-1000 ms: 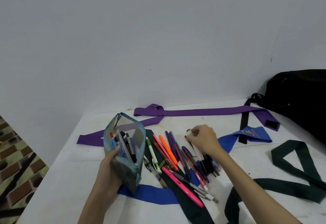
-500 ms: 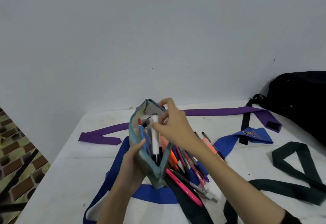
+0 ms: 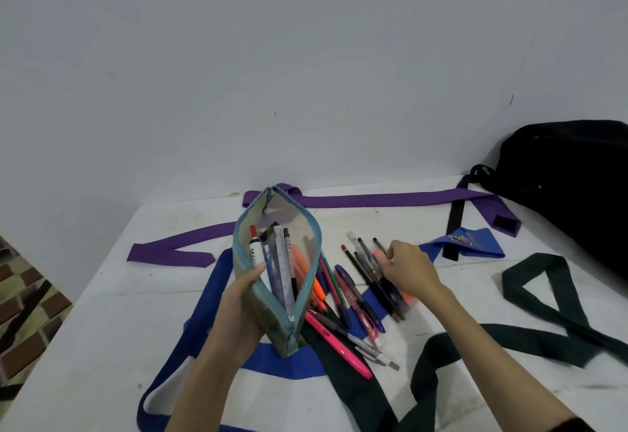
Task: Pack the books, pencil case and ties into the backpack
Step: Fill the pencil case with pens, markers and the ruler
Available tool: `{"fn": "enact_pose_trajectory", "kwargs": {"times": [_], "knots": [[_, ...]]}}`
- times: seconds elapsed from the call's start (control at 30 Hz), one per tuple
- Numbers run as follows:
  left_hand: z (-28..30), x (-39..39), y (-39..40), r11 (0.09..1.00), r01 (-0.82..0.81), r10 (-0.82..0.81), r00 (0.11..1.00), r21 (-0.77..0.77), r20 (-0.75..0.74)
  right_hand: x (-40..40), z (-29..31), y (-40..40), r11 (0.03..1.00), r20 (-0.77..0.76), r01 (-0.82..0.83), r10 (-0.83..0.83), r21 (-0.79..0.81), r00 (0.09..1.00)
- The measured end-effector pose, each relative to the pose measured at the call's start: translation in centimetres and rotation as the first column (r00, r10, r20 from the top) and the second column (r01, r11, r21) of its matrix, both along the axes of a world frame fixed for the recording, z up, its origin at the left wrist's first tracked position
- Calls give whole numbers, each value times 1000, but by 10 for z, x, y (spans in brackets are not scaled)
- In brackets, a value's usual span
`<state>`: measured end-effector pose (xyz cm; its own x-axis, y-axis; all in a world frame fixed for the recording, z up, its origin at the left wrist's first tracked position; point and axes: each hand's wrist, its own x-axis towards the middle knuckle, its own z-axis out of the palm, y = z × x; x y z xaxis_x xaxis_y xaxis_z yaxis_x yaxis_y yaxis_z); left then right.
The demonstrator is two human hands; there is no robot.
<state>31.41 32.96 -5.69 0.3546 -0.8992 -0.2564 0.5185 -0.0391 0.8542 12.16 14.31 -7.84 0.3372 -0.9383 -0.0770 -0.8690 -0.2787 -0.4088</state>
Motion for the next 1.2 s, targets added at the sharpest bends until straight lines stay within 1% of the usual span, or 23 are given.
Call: {"fn": "enact_pose_trajectory", "kwargs": {"times": [0.17, 0.27, 0.33, 0.4, 0.43, 0.5, 0.53, 0.57, 0.63, 0.7, 0.73, 0.77, 0.8, 0.83, 0.87, 0.9, 0.93, 1.0, 1.07, 1.1, 1.13, 1.17, 1.2], "knots": [[2, 0, -6, 999, 8, -7, 1000, 31, -25, 3, -2, 0, 1000, 33, 15, -15, -20, 999], [6, -5, -10, 999, 19, -19, 1000, 35, -12, 8, 2, 2, 999, 25, -17, 18, -28, 1000], [8, -11, -14, 999, 7, -5, 999, 46, -35, 13, 3, 5, 999, 31, -30, 30, -15, 999], [9, -14, -17, 999, 0, 4, 996, 43, -84, 14, 6, 7, 1000, 99, -4, 4, -1, 995], [8, -13, -17, 999, 4, 0, 995, 36, -99, 14, 11, 7, 1000, 157, 21, -20, -6, 987], [11, -15, -18, 999, 15, -11, 996, 45, -89, 15, 28, 9, 995, 332, 85, -63, -53, 941], [12, -15, -18, 999, 19, -15, 996, 40, -85, 15, 42, 11, 988, 454, 133, -85, -75, 887], [12, -15, -18, 999, 8, -5, 997, 31, -78, 15, 59, 15, 979, 587, 187, -102, -86, 803], [13, -15, -19, 1000, -2, 3, 998, 24, -61, 19, 93, 25, 969, 802, 239, -97, -58, 589], [13, -16, -19, 1000, 17, -17, 998, 14, -53, 25, 120, 36, 987, 931, 162, -49, -11, 361], [14, -17, -19, 999, 33, -32, 998, 10, -50, 30, 130, 44, 996, 951, 91, -32, 5, 307], [13, -16, -19, 999, 45, -45, 998, 2, -43, 35, 133, 51, 1000, 943, 9, 0, -3, 333], [14, -18, -20, 998, 62, -62, 997, -8, -44, 40, 132, 57, 996, 902, -84, 58, -24, 428], [13, -19, -21, 998, 68, -69, 997, -17, -35, 45, 128, 63, 983, 811, -176, 139, -45, 568], [13, -21, -22, 996, 85, -86, 996, -38, -27, 49, 123, 68, 964, 701, -261, 219, -48, 679], [14, -22, -21, 993, 95, -97, 995, -63, -22, 50, 119, 71, 950, 615, -310, 267, -38, 742], [15, -23, -21, 991, 104, -107, 994, -81, -32, 50, 117, 71, 946, 604, -323, 276, -32, 748], [15, -19, -18, 990, 108, -114, 992, -91, -61, 43, 117, 61, 970, 684, -238, 213, -59, 698], [13, -14, -15, 991, 112, -117, 991, -78, -58, 30, 117, 42, 994, 753, -71, 112, -87, 649], [13, -12, -13, 991, 111, -115, 992, -69, -51, 23, 112, 30, 996, 740, -3, 71, -93, 668], [12, -9, -12, 992, 110, -113, 992, -64, -46, 17, 102, 16, 995, 675, 41, 29, -88, 737], [11, -6, -11, 993, 104, -106, 994, -58, -39, 11, 89, 4, 996, 535, 52, -5, -72, 845], [10, -5, -11, 994, 96, -98, 995, -56, -30, 7, 72, -7, 999, 331, 35, -21, -39, 944]]}}
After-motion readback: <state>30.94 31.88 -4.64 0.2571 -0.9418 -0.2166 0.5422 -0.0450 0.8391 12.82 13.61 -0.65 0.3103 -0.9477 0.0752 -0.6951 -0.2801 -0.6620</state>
